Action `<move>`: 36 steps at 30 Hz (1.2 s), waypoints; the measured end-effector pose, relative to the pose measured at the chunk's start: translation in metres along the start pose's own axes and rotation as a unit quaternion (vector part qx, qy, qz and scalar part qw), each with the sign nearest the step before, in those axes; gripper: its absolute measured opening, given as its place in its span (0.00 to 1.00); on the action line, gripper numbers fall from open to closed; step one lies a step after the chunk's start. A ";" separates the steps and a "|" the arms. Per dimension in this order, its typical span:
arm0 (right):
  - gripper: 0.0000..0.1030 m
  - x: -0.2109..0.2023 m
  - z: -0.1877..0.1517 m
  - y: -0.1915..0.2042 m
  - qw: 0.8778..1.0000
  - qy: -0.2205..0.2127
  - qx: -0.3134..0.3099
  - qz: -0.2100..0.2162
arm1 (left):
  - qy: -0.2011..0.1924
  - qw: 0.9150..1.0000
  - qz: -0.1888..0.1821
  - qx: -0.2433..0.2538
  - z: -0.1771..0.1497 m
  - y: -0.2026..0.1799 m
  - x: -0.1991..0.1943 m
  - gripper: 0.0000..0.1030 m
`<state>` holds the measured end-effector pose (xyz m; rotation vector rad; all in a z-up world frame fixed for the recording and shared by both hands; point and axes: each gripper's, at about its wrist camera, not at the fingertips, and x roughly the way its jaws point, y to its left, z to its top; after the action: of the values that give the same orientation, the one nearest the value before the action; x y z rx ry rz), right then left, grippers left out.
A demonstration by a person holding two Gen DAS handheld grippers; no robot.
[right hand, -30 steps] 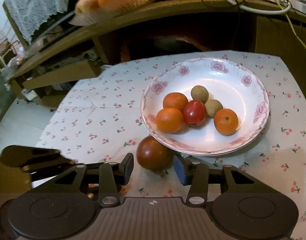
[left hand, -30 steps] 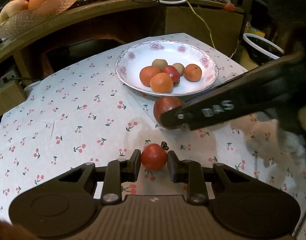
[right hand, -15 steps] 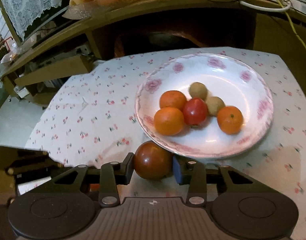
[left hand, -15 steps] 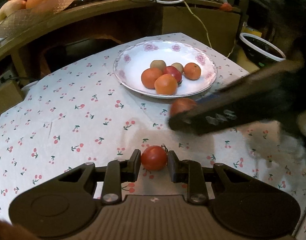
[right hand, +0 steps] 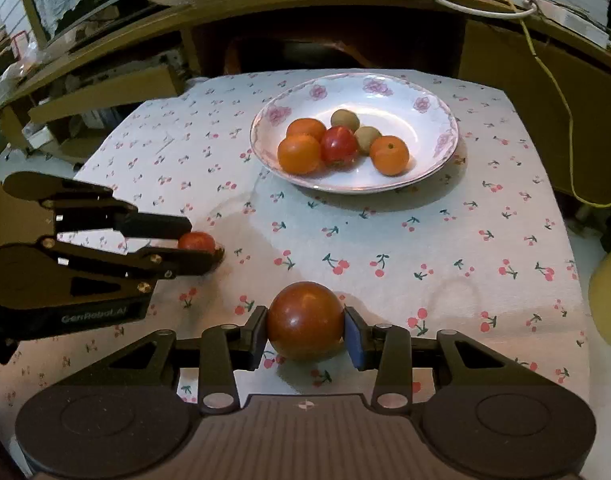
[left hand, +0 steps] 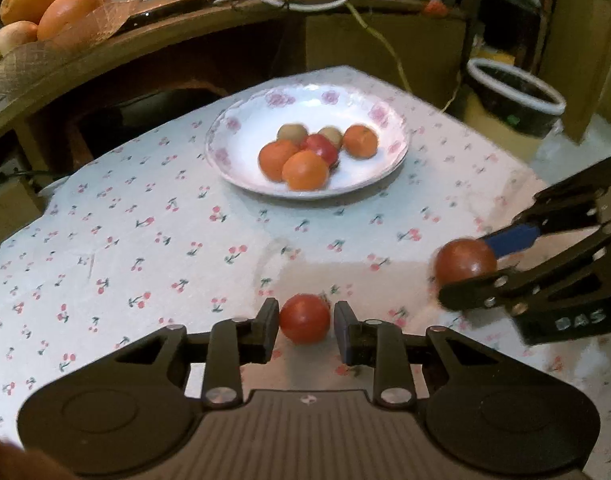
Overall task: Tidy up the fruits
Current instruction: 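Grasp the small red tomato with the left gripper while the right gripper grasps the large dark tomato, then lift both tomatoes and carry them over the white plate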
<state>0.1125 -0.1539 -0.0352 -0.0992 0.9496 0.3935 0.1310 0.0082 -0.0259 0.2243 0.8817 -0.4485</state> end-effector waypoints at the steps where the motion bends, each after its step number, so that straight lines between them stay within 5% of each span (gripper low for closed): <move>1: 0.40 0.002 0.000 0.000 1.000 0.000 -0.001 0.001 | 0.005 1.000 0.005 0.001 -0.002 0.000 0.003 0.33; 24: 0.51 -0.003 0.005 -0.012 1.000 0.001 -0.013 0.024 | 0.023 0.999 0.041 -0.025 0.001 -0.004 0.008 0.46; 36: 0.39 -0.001 0.000 -0.008 0.999 0.016 -0.029 0.028 | 0.030 0.999 0.034 -0.020 0.004 -0.011 0.007 0.32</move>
<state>0.1153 -0.1619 -0.0350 -0.1322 0.9746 0.4713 0.1327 -0.0048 -0.0283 0.2318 0.9383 -0.3630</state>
